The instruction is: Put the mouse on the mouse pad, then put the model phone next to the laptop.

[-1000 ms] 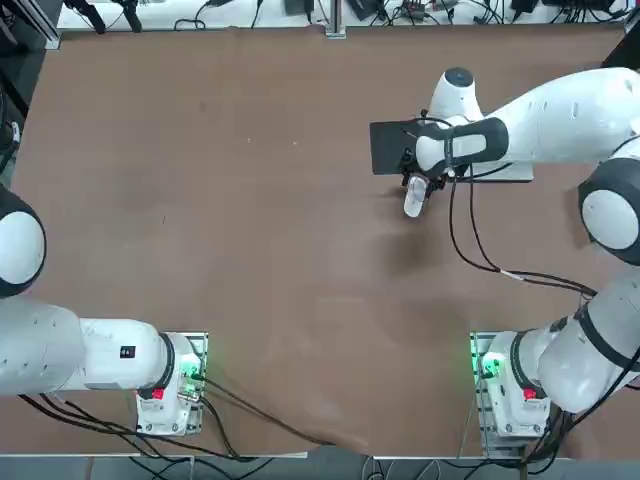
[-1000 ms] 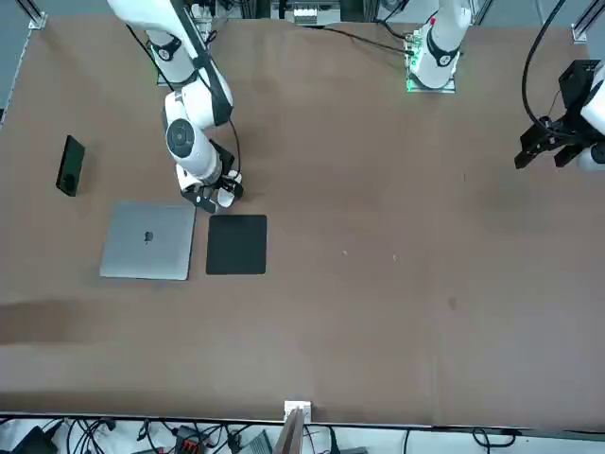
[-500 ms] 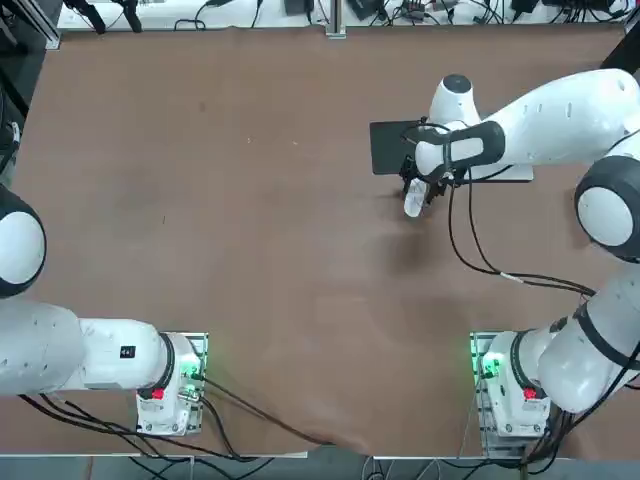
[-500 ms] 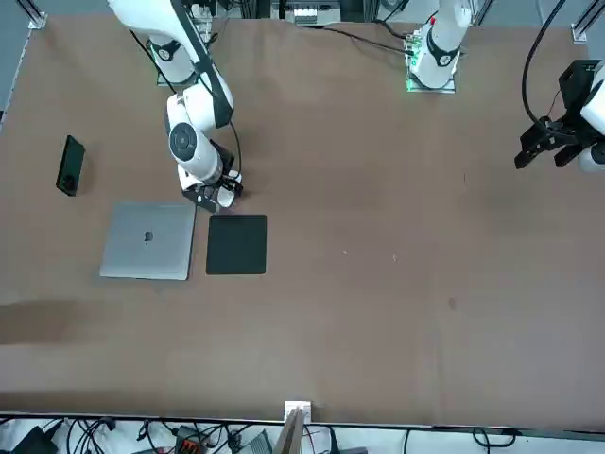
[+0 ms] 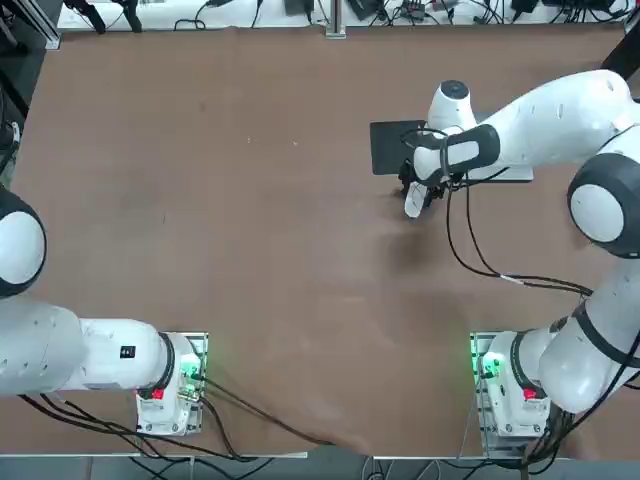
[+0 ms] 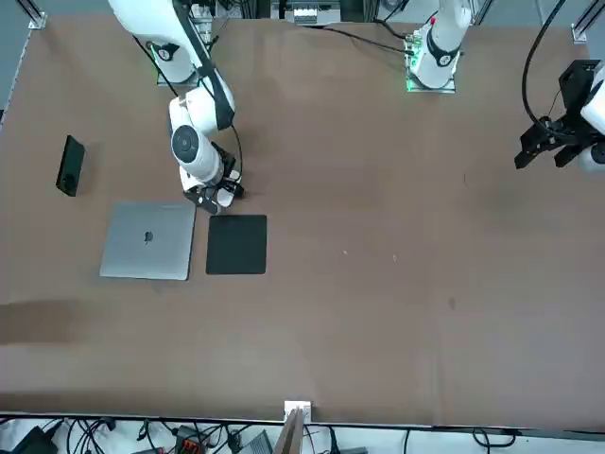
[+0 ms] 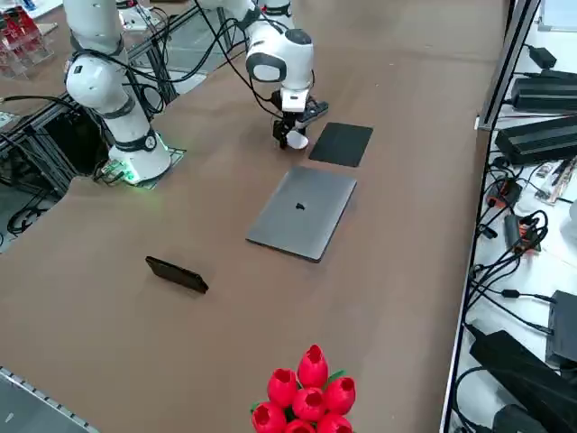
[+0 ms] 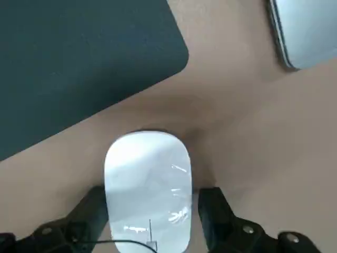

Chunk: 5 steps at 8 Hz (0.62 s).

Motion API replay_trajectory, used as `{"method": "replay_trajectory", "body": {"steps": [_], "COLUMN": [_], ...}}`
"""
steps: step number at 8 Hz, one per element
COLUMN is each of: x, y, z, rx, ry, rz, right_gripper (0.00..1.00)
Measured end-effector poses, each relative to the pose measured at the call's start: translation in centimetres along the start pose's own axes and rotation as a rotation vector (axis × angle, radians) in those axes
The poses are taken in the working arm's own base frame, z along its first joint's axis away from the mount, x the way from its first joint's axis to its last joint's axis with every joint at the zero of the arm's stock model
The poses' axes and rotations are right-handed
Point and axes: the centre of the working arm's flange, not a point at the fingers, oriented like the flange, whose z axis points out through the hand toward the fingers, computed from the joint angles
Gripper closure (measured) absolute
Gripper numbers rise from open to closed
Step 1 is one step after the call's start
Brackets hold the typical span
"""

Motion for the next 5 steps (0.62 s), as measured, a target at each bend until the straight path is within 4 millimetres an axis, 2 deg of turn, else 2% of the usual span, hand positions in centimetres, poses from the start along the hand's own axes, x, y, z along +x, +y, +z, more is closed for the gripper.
{"method": "replay_trajectory", "body": {"steps": [1, 3, 5], "x": [0.0, 0.0, 0.7], "y": [0.0, -0.4, -1.1], "z": [0.0, -0.8, -3.2], "rx": [0.002, 0.014, 0.025], "ry": [0.001, 0.011, 0.016], "rz": [0.0, -0.004, -0.026], "right_gripper": [0.05, 0.2, 0.2]}}
